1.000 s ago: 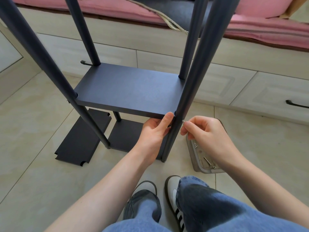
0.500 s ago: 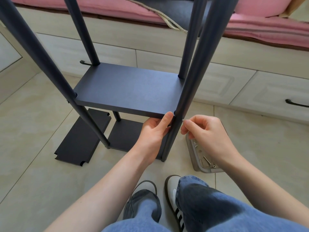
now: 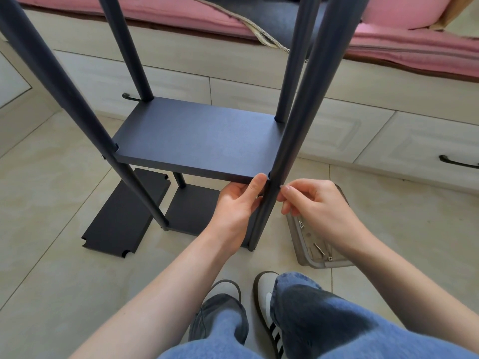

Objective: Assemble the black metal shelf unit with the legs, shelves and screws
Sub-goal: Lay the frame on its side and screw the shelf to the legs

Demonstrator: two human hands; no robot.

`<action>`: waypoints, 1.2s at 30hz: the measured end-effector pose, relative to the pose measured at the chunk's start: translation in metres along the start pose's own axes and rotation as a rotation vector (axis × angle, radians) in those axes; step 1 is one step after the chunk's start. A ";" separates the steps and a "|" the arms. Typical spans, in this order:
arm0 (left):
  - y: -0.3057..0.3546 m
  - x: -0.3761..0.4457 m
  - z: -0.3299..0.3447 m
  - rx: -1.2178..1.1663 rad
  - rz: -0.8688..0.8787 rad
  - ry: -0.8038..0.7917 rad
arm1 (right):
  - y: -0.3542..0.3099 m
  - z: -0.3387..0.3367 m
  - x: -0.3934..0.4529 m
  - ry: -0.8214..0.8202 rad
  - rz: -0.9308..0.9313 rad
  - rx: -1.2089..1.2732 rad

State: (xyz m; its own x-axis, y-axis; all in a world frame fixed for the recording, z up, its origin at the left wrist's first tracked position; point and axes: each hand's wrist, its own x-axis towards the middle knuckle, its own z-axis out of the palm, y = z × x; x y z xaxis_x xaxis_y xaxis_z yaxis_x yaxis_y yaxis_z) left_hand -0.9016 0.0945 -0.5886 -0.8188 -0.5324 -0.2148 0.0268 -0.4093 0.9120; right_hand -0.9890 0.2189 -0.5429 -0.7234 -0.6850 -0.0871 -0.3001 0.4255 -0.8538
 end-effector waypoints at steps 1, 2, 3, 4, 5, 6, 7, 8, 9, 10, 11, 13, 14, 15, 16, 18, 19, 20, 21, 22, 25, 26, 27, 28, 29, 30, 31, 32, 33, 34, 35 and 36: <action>0.000 0.000 0.000 -0.005 0.001 -0.005 | 0.000 0.000 0.000 -0.007 0.005 0.011; 0.001 0.000 0.000 -0.006 0.003 -0.009 | 0.001 0.000 0.000 -0.014 0.010 0.022; 0.001 -0.001 0.001 -0.004 0.004 -0.012 | 0.001 -0.001 0.000 -0.021 0.015 0.033; 0.002 -0.001 0.001 0.001 0.004 -0.014 | 0.002 -0.001 0.000 -0.027 0.018 0.044; 0.002 -0.002 0.001 0.004 0.003 -0.015 | 0.003 -0.001 0.001 -0.030 0.019 0.053; 0.003 -0.002 0.002 0.005 0.003 -0.016 | 0.004 -0.001 0.001 -0.033 0.017 0.059; 0.004 -0.002 0.002 0.005 0.003 -0.018 | 0.005 -0.001 0.001 -0.035 0.013 0.060; 0.004 -0.002 0.003 0.006 0.003 -0.019 | 0.005 -0.001 0.002 -0.037 0.007 0.057; 0.004 -0.002 0.003 0.007 0.003 -0.019 | 0.005 0.000 0.002 -0.037 0.000 0.052; 0.005 -0.002 0.003 0.009 0.004 -0.017 | 0.005 0.000 0.002 -0.037 -0.007 0.047; 0.005 -0.002 0.003 0.010 0.004 -0.014 | 0.005 0.000 0.002 -0.040 -0.012 0.044; 0.006 -0.002 0.004 0.001 0.001 -0.008 | 0.005 0.001 0.003 -0.051 -0.018 0.038; 0.007 -0.002 0.004 -0.010 -0.002 -0.007 | 0.006 0.002 0.003 -0.056 -0.019 0.035; 0.007 -0.003 0.005 -0.021 -0.006 -0.006 | 0.007 0.002 0.003 -0.062 -0.022 0.034; 0.008 -0.003 0.005 -0.028 -0.009 -0.004 | 0.007 0.003 0.004 -0.068 -0.028 0.036; 0.010 -0.003 0.006 -0.030 -0.009 0.002 | 0.007 0.004 0.004 -0.063 -0.050 0.043; 0.011 -0.002 0.006 -0.030 -0.009 0.009 | 0.008 0.005 0.005 -0.053 -0.065 0.043; 0.012 -0.002 0.006 -0.030 -0.009 0.017 | 0.008 0.006 0.006 -0.046 -0.080 0.041; 0.013 -0.001 0.006 -0.030 -0.008 0.023 | 0.007 0.006 0.006 -0.042 -0.091 0.041; 0.014 0.000 0.007 -0.028 -0.007 0.031 | 0.006 0.007 0.008 -0.040 -0.098 0.046; 0.017 0.003 0.007 -0.031 -0.008 0.050 | 0.002 0.007 0.012 -0.048 -0.091 0.077; 0.017 0.005 0.007 -0.036 -0.008 0.054 | 0.001 0.007 0.013 -0.053 -0.086 0.087; 0.018 0.006 0.008 -0.040 -0.009 0.058 | -0.001 0.007 0.015 -0.059 -0.083 0.096; 0.019 0.007 0.008 -0.047 -0.008 0.061 | -0.002 0.006 0.016 -0.063 -0.083 0.103; 0.020 0.008 0.008 -0.056 -0.004 0.064 | -0.002 0.006 0.016 -0.066 -0.086 0.111; 0.021 0.009 0.008 -0.068 0.004 0.064 | -0.004 0.006 0.017 -0.068 -0.092 0.123; 0.022 0.009 0.009 -0.080 0.014 0.061 | -0.005 0.005 0.018 -0.069 -0.098 0.138; 0.024 0.010 0.009 -0.092 0.023 0.056 | -0.006 0.005 0.019 -0.070 -0.104 0.152; 0.026 0.010 0.010 -0.103 0.029 0.051 | -0.008 0.005 0.020 -0.071 -0.110 0.167; 0.027 0.011 0.011 -0.113 0.032 0.050 | -0.010 0.006 0.021 -0.074 -0.114 0.181; 0.029 0.011 0.011 -0.120 0.034 0.050 | -0.012 0.006 0.023 -0.077 -0.116 0.193; 0.030 0.012 0.012 -0.123 0.040 0.051 | -0.014 0.006 0.024 -0.080 -0.116 0.203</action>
State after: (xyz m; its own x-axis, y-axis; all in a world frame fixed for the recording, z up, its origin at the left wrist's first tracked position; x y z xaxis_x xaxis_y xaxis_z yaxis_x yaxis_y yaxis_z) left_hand -0.9171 0.0849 -0.5591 -0.7853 -0.5860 -0.1998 0.1317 -0.4734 0.8709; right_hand -0.9983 0.1928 -0.5366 -0.6370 -0.7707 -0.0156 -0.2415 0.2188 -0.9454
